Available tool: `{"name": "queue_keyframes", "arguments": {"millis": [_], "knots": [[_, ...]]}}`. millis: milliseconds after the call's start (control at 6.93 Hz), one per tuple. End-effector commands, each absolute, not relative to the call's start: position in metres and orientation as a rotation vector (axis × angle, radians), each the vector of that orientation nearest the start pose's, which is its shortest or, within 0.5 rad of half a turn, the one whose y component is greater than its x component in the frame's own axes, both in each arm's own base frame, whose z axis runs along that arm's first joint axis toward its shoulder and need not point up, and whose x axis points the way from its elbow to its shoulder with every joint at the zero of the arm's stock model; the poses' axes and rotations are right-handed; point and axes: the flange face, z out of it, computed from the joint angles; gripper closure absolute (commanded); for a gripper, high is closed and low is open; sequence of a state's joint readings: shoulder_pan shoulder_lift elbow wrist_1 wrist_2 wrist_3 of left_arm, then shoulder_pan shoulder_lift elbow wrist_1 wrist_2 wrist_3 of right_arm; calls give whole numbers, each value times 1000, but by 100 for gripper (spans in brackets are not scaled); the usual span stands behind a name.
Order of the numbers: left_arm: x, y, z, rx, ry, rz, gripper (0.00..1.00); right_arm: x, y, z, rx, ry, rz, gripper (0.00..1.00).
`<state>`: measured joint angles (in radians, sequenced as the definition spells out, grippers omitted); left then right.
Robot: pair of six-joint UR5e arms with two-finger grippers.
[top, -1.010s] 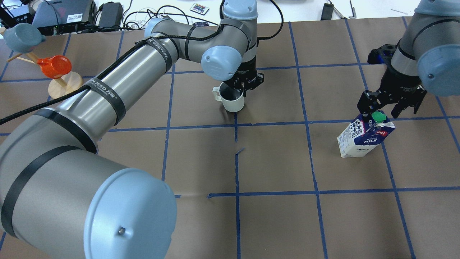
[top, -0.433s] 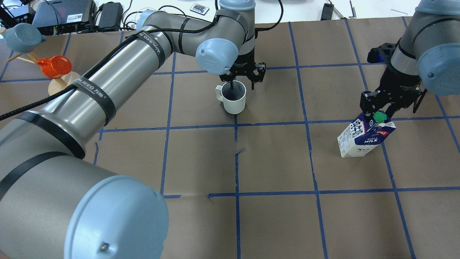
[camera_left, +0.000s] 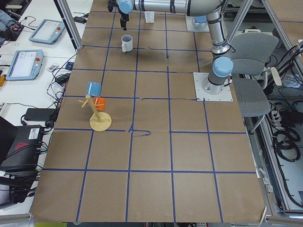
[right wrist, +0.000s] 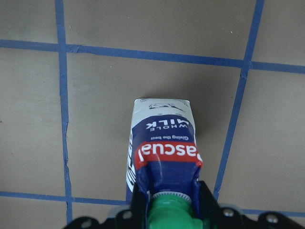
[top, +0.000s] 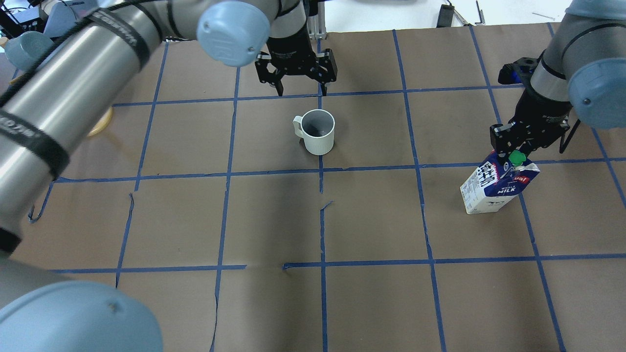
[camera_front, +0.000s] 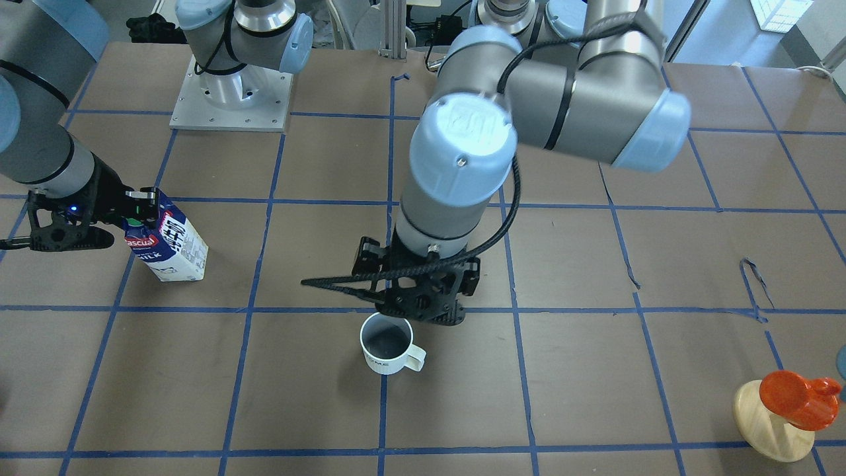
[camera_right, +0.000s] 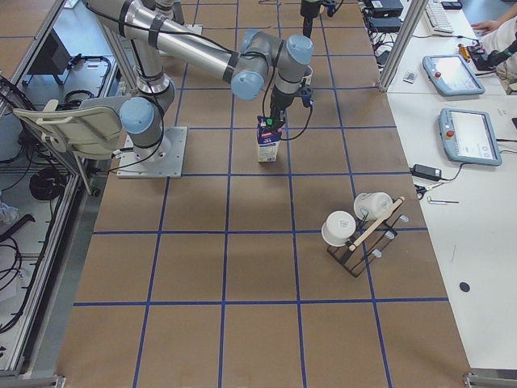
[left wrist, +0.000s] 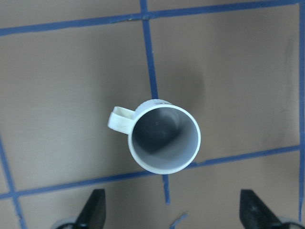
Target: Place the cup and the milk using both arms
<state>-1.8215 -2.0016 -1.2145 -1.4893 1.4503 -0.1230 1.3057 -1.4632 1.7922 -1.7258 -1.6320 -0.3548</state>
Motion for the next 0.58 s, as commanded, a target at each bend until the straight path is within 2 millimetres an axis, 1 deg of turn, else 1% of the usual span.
{"name": "queue_keyframes", "arguments": {"millis": [0,144,289,433], "knots": [[-240,-553,486,131,3236,92,0,0,-525,375,-102,3101,243,87],[-215,-523,478,82,3172,160,0,12,-540,402,37,3056,219,89],[-200,-483,469,76,3159,196,0,35,-557,420,-9,3067,189,89],[-179,-481,470,18,3176,89,0,70,-575,423,-22,3076,160,89]]}}
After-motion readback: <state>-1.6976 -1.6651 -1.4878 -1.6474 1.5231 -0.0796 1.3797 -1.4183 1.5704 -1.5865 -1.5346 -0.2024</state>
